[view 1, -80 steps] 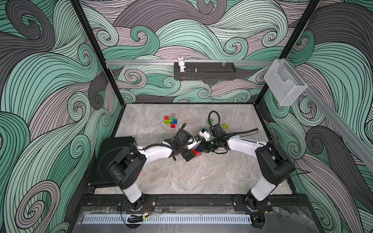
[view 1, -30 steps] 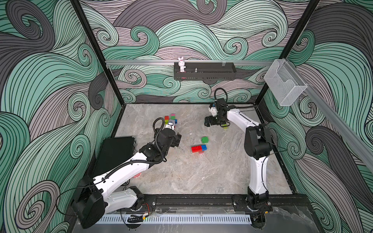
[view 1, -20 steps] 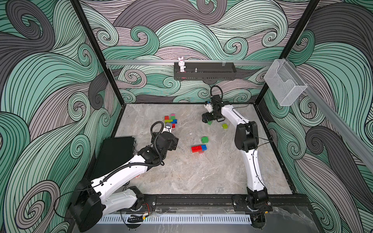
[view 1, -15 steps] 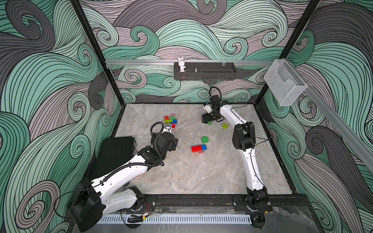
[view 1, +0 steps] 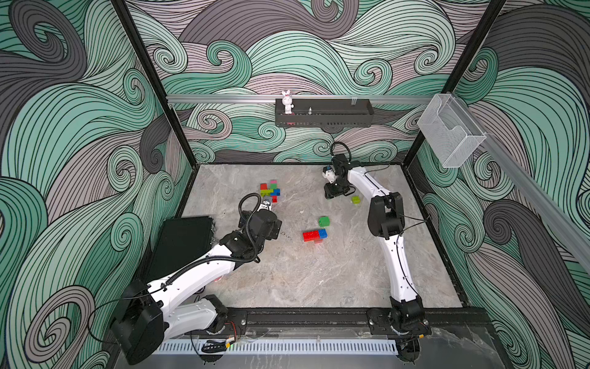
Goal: Assemble the number 4 with lego
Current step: Pick up the lego brick from the center of the board.
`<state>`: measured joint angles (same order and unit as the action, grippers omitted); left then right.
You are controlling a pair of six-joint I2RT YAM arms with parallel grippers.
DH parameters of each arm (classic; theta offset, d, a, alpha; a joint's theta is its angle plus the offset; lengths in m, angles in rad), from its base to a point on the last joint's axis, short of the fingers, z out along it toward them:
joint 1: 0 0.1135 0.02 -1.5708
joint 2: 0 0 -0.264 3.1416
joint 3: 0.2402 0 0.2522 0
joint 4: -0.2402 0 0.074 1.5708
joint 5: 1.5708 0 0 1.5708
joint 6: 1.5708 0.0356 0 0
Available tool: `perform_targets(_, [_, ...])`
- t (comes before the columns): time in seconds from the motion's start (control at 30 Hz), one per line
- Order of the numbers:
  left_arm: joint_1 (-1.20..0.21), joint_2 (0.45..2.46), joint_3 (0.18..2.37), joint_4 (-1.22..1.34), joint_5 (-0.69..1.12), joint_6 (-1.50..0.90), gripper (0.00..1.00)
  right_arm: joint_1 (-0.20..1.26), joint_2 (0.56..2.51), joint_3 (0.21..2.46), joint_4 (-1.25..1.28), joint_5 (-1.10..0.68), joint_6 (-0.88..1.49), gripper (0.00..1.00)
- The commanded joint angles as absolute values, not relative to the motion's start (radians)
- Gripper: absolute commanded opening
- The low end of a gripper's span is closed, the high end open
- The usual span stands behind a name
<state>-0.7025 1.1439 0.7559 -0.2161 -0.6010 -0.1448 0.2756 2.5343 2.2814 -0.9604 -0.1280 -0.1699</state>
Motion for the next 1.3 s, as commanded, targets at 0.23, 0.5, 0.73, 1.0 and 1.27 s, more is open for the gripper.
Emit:
perform_targets(0.23, [-0.695,1.163,0.782,-0.244,-0.649,-0.172,0.99,0.296,2.525,2.294,-0.949,-0.088,-0.139,0.50])
perform_targets(0.5, [-0.693,1.177,0.787,-0.253,-0.666,-0.185,0.99,0.301,2.517,2.302,-0.938,-0.083,-0.127,0.44])
perform_targets(0.73, [-0.693,1.196,0.796,-0.259,-0.653,-0.193,0.99,0.302,2.495,2.291,-0.937,-0.068,-0.122,0.29])
perform_targets(1.0, [-0.678,1.235,0.821,-0.288,-0.698,-0.242,0.99,0.318,2.317,2.105,-0.859,-0.016,-0.055,0.00])
perform_targets(1.27, [-0.663,1.261,0.861,-0.326,-0.613,-0.303,0.99,0.321,1.940,1.644,-0.621,-0.013,0.116,0.00])
